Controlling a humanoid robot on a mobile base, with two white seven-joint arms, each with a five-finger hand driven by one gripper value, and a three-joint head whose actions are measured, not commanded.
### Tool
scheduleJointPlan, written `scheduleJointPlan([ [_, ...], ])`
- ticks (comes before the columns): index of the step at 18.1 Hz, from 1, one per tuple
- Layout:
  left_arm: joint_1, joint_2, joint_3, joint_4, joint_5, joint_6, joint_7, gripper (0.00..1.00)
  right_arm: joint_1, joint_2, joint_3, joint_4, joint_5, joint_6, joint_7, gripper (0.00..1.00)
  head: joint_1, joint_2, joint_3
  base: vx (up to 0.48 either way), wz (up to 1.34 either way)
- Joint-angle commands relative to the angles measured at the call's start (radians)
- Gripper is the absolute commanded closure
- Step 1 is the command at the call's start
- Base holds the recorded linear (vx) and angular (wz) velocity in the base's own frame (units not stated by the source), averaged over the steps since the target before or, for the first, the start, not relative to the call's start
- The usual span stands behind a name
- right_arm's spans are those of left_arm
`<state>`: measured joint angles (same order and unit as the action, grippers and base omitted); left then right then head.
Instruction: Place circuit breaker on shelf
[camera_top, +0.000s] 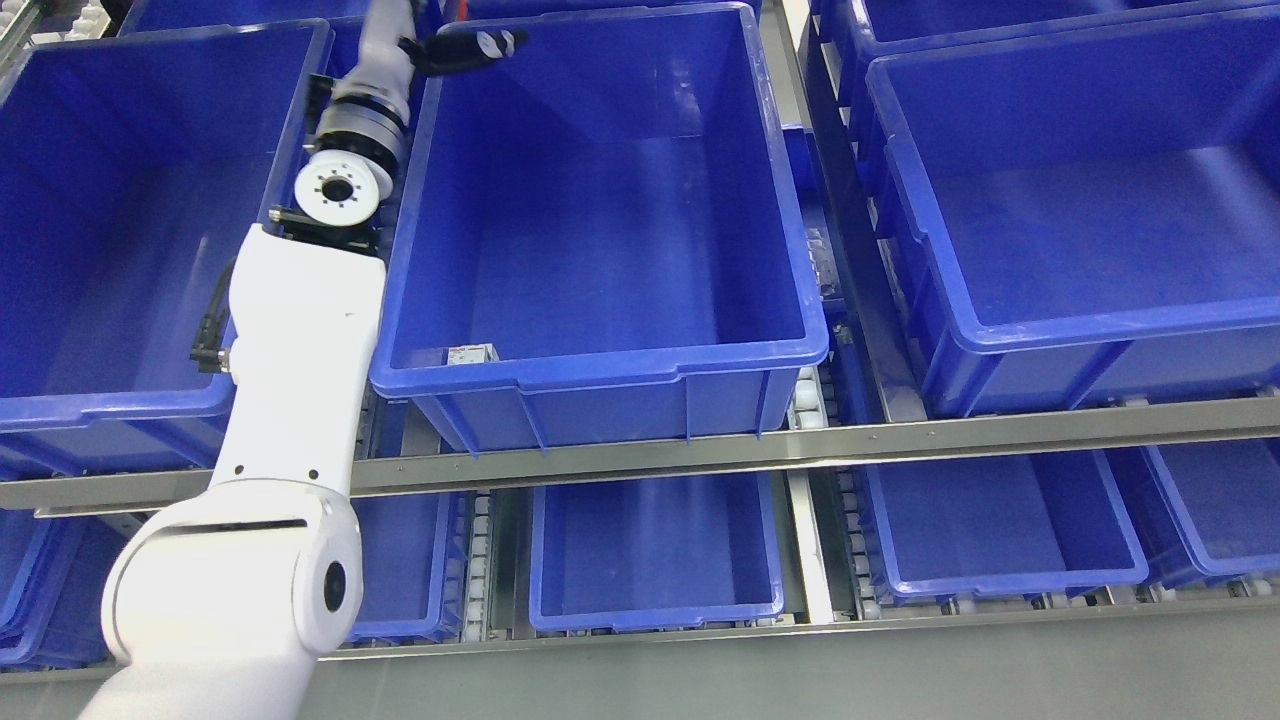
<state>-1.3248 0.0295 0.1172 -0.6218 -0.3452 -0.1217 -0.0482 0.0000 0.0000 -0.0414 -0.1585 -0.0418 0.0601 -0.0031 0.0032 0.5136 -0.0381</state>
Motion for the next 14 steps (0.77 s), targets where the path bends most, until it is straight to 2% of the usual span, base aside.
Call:
scheduleJointPlan([
  [1, 0.112, -0.012, 0.262, -0.509, 0.057, 0.16, 0.021, 0.01, 0.017, -0.017, 0.0, 0.0, -0.001, -0.013, 0.0, 0.0, 0.0, 0.0, 0.0, 0.0, 0.0],
  [3, 0.202, -0.012, 0.233, -0.651, 0.063, 0.209, 0.019, 0.0, 0.017, -0.017, 0.0, 0.0, 0.0, -0.013, 0.0, 0.0, 0.0, 0.0, 0.0, 0.0, 0.0],
  [7, 0.375, -0.012, 0.141, -0.837, 0.08, 0.246, 0.019, 0.0, 0.017, -0.017, 0.0, 0.0, 0.0, -0.013, 0.0, 0.0, 0.0, 0.0, 0.0, 0.0, 0.0],
  [14, 0.513, -0.012, 0.045, -0.937, 0.08, 0.284, 0.021, 0.0, 0.017, -0.017, 0.0, 0.0, -0.001, -0.013, 0.0, 0.0, 0.0, 0.0, 0.0, 0.0, 0.0],
])
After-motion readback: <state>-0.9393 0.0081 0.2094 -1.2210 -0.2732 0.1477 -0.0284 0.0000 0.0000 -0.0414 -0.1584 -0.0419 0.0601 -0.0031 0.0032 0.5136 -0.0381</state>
